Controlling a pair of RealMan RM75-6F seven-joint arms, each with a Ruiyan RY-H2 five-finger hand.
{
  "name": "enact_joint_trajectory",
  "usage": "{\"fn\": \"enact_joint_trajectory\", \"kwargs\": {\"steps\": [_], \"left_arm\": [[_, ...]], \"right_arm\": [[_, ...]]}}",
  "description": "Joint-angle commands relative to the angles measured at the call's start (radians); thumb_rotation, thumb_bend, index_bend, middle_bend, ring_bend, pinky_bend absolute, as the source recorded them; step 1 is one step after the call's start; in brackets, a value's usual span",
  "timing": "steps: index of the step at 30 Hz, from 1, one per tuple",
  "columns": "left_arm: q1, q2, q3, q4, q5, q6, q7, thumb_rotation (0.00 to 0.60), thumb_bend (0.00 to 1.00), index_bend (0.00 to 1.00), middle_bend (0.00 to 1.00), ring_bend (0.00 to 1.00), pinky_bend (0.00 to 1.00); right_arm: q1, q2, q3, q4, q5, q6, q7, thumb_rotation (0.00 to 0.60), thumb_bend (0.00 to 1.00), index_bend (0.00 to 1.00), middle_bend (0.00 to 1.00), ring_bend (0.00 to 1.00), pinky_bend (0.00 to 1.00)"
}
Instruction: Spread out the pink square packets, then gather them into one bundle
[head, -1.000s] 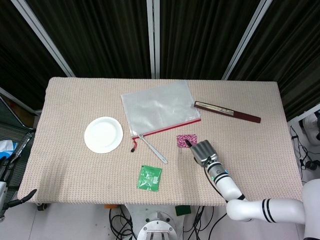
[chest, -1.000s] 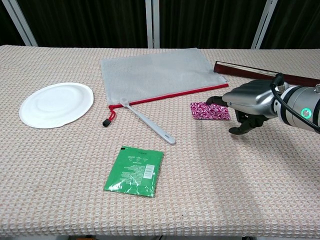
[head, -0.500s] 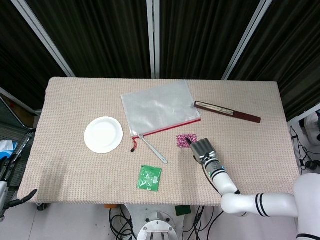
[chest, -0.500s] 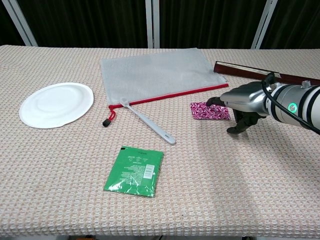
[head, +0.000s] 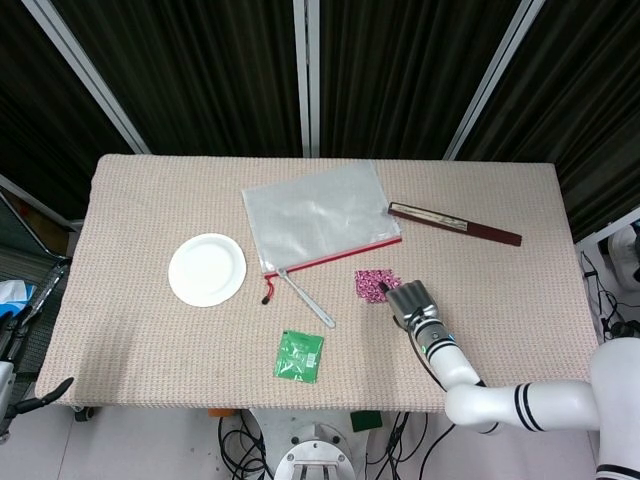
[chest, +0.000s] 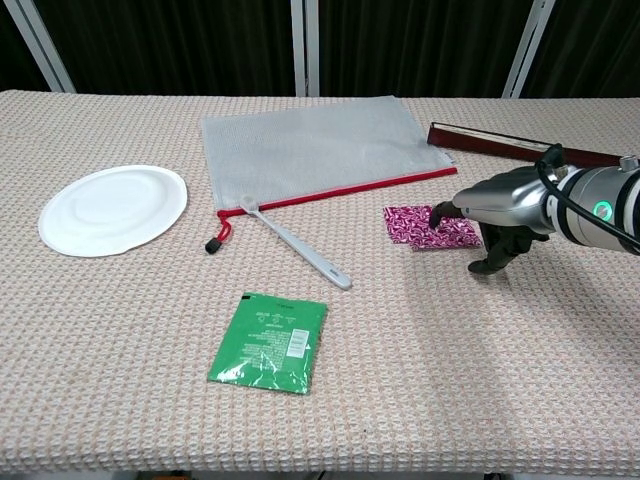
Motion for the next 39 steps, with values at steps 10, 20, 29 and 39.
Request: {"fn": "enact_joint_trajectory", "kwargs": {"steps": [10,20,29,39], "left_arm": [[-0.006,0.008,0.004,-0.028,0.012,-0.006,0.028,0.289,0.12,0.05,0.03,0.0,0.18],[-0.003,0.009,0.008,-0.027,0.014,-0.005,0.021,0.294,0.12,0.05,0.03,0.0,0.18],[0.0,0.005,0.008,-0.014,0.015,0.002,0.008,0.291,0.12,0.05,0.03,0.0,0.18],[-0.003,-0.002,0.008,-0.002,0.012,-0.006,-0.009,0.289,0.12,0.05,0.03,0.0,0.18]], "right_arm": [[0.009,0.104,-0.081,-0.146,0.022,0.035,0.013,0.6,1.0,0.23,1.0,0.92,0.79],[0.009,0.165,-0.142,-0.242,0.021,0.078,0.014,0.6,1.0,0.25,1.0,0.92,0.79],[-0.002,0.227,-0.139,-0.312,-0.037,0.1,0.076,0.6,1.0,0.27,1.0,0.92,0.79],[0.023,0.12,-0.025,-0.186,-0.006,0.109,0.128,0.6,1.0,0.09,1.0,0.92,0.79]]}}
